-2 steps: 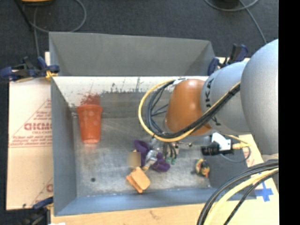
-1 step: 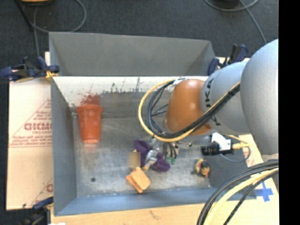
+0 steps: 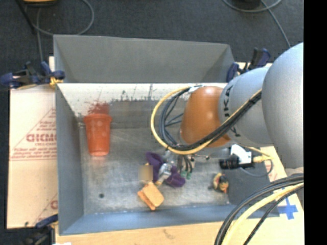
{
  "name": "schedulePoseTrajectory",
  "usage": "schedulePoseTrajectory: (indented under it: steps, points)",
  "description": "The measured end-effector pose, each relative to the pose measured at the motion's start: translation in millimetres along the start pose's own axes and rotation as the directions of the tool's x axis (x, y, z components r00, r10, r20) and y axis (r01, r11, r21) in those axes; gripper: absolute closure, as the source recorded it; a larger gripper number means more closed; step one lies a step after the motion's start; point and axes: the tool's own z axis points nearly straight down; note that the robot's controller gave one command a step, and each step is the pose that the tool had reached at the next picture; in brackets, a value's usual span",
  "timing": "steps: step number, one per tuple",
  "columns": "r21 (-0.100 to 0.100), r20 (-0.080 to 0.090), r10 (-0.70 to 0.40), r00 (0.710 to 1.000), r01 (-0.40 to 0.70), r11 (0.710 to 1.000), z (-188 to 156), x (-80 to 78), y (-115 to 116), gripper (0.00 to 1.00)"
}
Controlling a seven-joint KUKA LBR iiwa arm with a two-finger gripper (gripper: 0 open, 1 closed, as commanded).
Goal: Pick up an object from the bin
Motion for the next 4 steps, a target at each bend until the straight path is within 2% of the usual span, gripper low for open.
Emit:
schedulePoseTrajectory:
  steps: [4]
  points:
    - [0.0,0.0,0.001,1.0,-0.001,1.0,0.3,-0.1,0.0,1.0]
